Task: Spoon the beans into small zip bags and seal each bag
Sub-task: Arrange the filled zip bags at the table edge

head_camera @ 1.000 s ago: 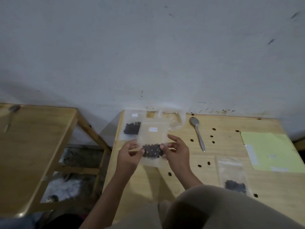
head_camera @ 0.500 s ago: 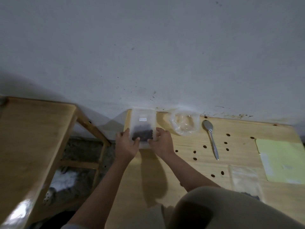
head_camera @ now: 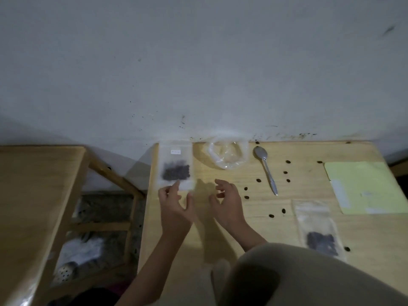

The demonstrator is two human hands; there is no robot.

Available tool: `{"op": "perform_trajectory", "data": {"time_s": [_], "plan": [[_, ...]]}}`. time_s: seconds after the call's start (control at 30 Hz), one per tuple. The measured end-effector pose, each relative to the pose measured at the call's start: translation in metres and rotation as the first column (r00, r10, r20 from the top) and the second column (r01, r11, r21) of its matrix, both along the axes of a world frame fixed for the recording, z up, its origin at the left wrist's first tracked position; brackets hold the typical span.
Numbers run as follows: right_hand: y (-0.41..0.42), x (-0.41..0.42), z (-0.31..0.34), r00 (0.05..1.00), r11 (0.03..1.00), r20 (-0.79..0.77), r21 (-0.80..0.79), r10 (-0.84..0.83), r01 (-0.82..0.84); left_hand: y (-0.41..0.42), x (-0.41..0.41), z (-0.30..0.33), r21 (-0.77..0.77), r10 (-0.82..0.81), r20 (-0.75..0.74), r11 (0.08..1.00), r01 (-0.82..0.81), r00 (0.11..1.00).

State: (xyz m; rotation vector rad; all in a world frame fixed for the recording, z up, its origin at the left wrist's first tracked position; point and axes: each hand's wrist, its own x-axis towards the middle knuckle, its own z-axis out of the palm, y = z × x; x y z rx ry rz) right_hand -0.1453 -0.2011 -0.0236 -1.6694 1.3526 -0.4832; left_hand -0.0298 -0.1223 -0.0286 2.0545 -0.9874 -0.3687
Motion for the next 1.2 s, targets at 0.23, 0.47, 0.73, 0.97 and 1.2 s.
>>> {"op": "perform_trajectory", "data": {"time_s": [0.23,0.47,0.73,0.97,1.2], "plan": [[0.017,-0.112,0.002,0.978,0.979,-0.034,0.003,-0.204,0.205,-0.007,-0.105,0.016,0.106,-0.197,-0.266,0.967,0.232,0.943],[0.003,-0.232,0.002,0.881,0.907,-0.215,-0.075,-0.421,0.415,-0.021,-0.201,0.013,0.204,-0.365,-0.353,0.869,0.451,0.862],[-0.036,-0.304,-0.01,0.86,0.94,-0.436,0.08,-0.265,0.331,-0.048,-0.282,0.0,0.386,-0.295,-0.457,0.784,0.486,0.839],[-0.051,-0.317,-0.019,0.942,0.963,-0.286,0.147,-0.176,0.225,-0.067,-0.3,-0.006,0.411,-0.116,-0.423,0.859,0.305,0.899],[-0.081,-0.343,-0.005,0.971,0.961,-0.077,0.139,-0.228,0.237,-0.084,-0.312,0.01,0.164,-0.085,-0.482,0.969,0.185,0.872]]}}
